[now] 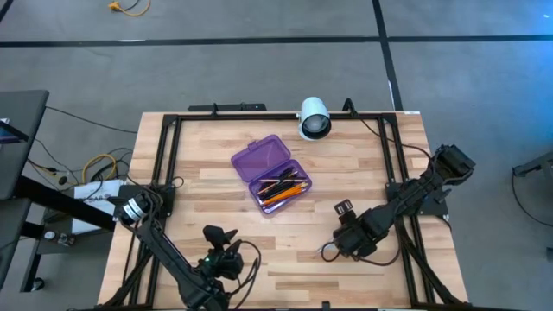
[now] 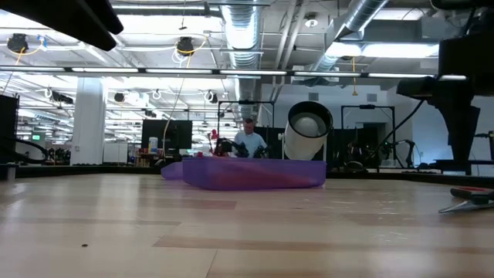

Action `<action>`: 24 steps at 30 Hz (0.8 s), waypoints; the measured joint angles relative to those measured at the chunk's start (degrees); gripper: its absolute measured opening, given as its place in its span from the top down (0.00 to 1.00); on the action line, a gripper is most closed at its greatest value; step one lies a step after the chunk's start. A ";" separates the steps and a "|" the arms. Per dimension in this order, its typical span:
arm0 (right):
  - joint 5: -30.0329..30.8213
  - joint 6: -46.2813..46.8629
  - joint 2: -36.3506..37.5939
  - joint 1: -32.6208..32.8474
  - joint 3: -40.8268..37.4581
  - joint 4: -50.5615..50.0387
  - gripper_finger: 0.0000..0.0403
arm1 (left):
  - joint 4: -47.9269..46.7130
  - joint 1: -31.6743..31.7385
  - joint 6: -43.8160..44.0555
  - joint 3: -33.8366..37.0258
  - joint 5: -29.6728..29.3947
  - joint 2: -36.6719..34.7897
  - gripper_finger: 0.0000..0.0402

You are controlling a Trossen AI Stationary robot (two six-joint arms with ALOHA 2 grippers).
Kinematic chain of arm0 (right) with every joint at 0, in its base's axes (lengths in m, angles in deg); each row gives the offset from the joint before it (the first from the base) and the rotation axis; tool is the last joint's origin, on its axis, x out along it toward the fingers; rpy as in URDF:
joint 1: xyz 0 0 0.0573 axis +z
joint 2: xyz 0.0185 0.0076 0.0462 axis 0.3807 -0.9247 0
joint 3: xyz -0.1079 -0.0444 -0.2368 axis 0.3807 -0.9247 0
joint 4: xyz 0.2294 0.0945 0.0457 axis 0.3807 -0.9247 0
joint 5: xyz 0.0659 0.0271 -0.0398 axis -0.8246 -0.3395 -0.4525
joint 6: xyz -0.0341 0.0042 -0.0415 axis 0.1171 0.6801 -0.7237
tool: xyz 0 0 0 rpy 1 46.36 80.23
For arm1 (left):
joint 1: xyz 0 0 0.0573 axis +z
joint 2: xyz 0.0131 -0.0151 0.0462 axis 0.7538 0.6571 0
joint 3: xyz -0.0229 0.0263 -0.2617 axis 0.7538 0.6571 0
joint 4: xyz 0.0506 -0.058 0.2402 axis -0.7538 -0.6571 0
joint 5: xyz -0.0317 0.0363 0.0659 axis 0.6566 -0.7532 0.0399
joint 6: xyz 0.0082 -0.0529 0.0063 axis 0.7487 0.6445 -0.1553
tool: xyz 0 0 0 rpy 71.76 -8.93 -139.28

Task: Pick & place school supplies into a supply box
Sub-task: Put the black scissors into the purple supply box

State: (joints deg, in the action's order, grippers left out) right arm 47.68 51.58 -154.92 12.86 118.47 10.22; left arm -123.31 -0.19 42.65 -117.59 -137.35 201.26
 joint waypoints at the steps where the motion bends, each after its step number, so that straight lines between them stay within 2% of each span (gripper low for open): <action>1: -0.06 0.40 0.00 0.00 -0.02 -1.10 0.61 | 0.00 0.12 0.00 0.00 0.02 -0.01 0.56; 9: -1.53 1.58 0.00 0.00 -0.21 -2.02 0.61 | 0.02 0.20 0.00 0.00 0.37 0.01 0.56; 15: -3.39 2.49 0.00 0.00 -3.64 0.61 0.61 | 0.07 0.20 0.04 0.00 1.26 0.01 0.56; 24: -1.68 2.61 0.00 -0.54 -3.91 0.83 0.61 | 0.05 0.36 0.00 0.00 0.93 0.01 0.56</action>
State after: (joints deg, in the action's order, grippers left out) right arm 45.99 54.19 -154.92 12.32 114.56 11.05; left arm -123.25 0.18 42.65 -117.59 -136.42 201.26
